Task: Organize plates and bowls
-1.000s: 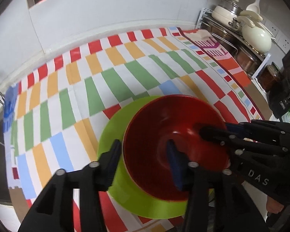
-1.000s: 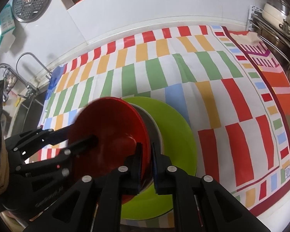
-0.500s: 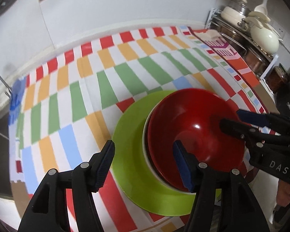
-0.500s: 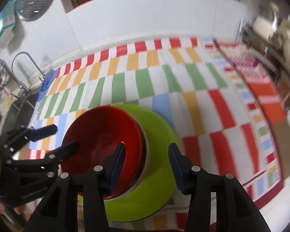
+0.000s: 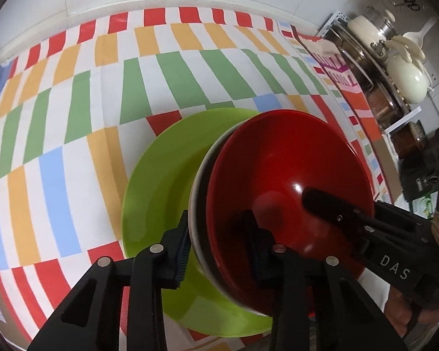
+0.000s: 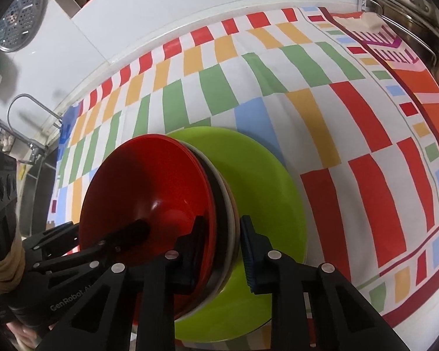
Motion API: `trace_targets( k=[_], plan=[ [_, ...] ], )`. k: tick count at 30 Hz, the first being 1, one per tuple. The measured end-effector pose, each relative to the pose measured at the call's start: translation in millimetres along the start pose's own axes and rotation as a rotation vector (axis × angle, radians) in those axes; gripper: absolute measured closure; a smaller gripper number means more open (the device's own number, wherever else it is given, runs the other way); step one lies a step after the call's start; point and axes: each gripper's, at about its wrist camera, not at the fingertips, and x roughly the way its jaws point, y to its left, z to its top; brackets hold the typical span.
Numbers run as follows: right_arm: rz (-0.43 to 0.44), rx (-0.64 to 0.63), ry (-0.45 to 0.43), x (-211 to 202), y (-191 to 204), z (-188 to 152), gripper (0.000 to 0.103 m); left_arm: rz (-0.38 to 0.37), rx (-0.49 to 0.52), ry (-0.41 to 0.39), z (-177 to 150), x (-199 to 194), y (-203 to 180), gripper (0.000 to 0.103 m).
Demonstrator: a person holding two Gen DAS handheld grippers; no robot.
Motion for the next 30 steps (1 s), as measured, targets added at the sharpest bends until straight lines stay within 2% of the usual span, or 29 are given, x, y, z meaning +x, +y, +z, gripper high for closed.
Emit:
trace_targets(
  k=[9,20,26,28,30],
  plan=[
    [0.031,0.006,0.026,1.6,5.8,2.4,0.079,0.074,0.005,-0.025,1.4,-6.9,1.4,0.068],
    [0.036,-0.017,0.042,8.6,7.2,4.2,0.080,0.073,-0.012,-0.021,2.1,-3.9,5.0,0.067],
    [0.044,-0.044,0.027,8.5,8.2,3.1,0.079,0.124,-0.012,-0.041,2.9,-5.6,4.2,0.059],
    [0.046,-0.062,0.003,6.2,8.2,3.3,0.077,0.156,-0.010,-0.061,2.8,-9.8,4.3,0.054],
    [0.032,-0.081,-0.037,-0.9,8.7,3.1,0.071,0.173,-0.020,-0.096,1.6,-18.7,4.9,0.046]
  ],
)
